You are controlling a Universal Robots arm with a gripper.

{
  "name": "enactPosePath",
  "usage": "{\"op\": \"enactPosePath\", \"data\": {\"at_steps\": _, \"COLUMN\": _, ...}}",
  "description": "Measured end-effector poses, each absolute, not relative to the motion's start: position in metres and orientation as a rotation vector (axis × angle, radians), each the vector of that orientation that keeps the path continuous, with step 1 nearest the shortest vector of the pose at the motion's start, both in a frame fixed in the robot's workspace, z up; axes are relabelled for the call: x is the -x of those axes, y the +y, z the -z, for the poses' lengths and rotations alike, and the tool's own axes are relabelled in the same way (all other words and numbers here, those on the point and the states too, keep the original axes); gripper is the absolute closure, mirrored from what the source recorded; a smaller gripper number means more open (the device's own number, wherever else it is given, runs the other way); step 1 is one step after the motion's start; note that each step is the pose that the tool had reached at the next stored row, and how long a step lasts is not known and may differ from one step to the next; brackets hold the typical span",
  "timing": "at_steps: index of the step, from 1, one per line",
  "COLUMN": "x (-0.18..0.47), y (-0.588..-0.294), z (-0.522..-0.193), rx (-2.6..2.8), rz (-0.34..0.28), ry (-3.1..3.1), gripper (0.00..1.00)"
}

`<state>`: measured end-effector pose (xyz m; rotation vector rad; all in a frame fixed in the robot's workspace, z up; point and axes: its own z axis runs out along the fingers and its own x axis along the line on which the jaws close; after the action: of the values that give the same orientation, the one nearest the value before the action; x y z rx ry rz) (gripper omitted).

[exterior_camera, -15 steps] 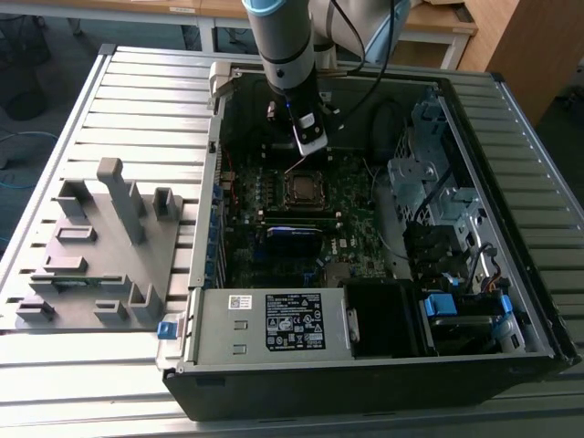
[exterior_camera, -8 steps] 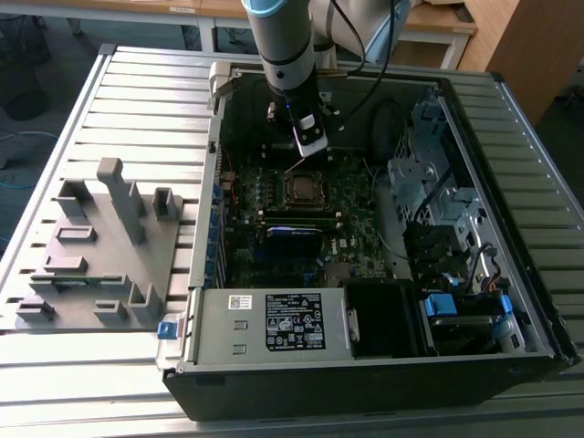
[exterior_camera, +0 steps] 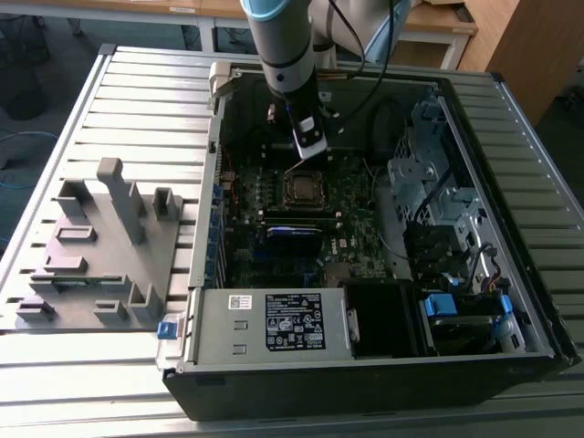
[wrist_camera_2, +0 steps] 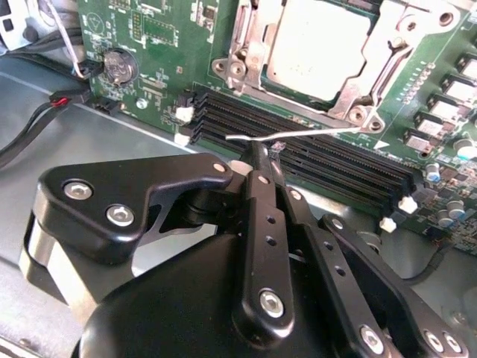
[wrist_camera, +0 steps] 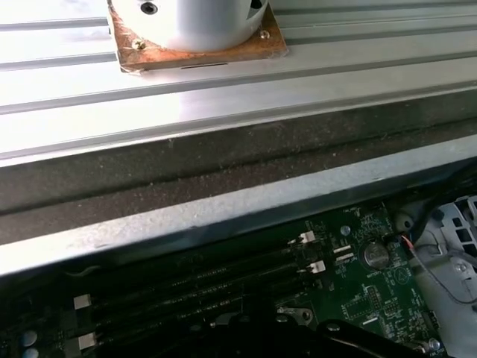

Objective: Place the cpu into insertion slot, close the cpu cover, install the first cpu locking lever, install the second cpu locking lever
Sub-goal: 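Install the first cpu locking lever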

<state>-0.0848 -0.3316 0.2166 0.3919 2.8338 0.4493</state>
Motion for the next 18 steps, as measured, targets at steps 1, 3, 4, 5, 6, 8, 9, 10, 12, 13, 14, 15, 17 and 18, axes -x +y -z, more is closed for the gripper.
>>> {"op": "enactPosePath", "data": {"at_steps": 1, "x": 0.0848, "y": -0.3316, "z": -0.2159, "rx": -0.394, "rz": -0.449, "ry": 2.833, "gripper": 0.9}}
{"op": "enactPosePath", "data": {"at_steps": 3, "x": 0.0847, "y": -0.3316, "z": -0.2144, "rx": -0.398, "rz": -0.448, "ry": 2.832, "gripper": 0.9}}
{"op": "enactPosePath", "data": {"at_steps": 4, "x": 0.0847, "y": -0.3316, "z": -0.2137, "rx": -0.4, "rz": -0.448, "ry": 2.832, "gripper": 0.9}}
{"op": "enactPosePath", "data": {"at_steps": 5, "x": 0.0845, "y": -0.3316, "z": -0.213, "rx": -0.404, "rz": -0.448, "ry": 2.831, "gripper": 0.9}}
{"op": "enactPosePath", "data": {"at_steps": 6, "x": 0.0844, "y": -0.3316, "z": -0.2123, "rx": -0.407, "rz": -0.447, "ry": 2.83, "gripper": 0.9}}
{"op": "enactPosePath", "data": {"at_steps": 8, "x": 0.084, "y": -0.3316, "z": -0.211, "rx": -0.414, "rz": -0.446, "ry": 2.829, "gripper": 0.9}}
{"op": "enactPosePath", "data": {"at_steps": 9, "x": 0.0837, "y": -0.3316, "z": -0.2104, "rx": -0.417, "rz": -0.446, "ry": 2.828, "gripper": 0.9}}
{"op": "enactPosePath", "data": {"at_steps": 10, "x": 0.0834, "y": -0.3316, "z": -0.2098, "rx": -0.421, "rz": -0.445, "ry": 2.827, "gripper": 0.9}}
{"op": "enactPosePath", "data": {"at_steps": 12, "x": 0.083, "y": -0.3317, "z": -0.2093, "rx": -0.426, "rz": -0.444, "ry": 2.826, "gripper": 0.9}}
{"op": "enactPosePath", "data": {"at_steps": 13, "x": 0.083, "y": -0.3317, "z": -0.2093, "rx": -0.426, "rz": -0.444, "ry": 2.826, "gripper": 0.9}}
{"op": "enactPosePath", "data": {"at_steps": 14, "x": 0.083, "y": -0.3317, "z": -0.2093, "rx": -0.426, "rz": -0.444, "ry": 2.826, "gripper": 0.9}}
{"op": "enactPosePath", "data": {"at_steps": 15, "x": 0.083, "y": -0.3317, "z": -0.2093, "rx": -0.426, "rz": -0.444, "ry": 2.826, "gripper": 0.9}}
{"op": "enactPosePath", "data": {"at_steps": 17, "x": 0.0829, "y": -0.3316, "z": -0.2092, "rx": -0.426, "rz": -0.444, "ry": 2.826, "gripper": 0.9}}
{"op": "enactPosePath", "data": {"at_steps": 18, "x": 0.0826, "y": -0.3316, "z": -0.2089, "rx": -0.426, "rz": -0.444, "ry": 2.826, "gripper": 0.9}}
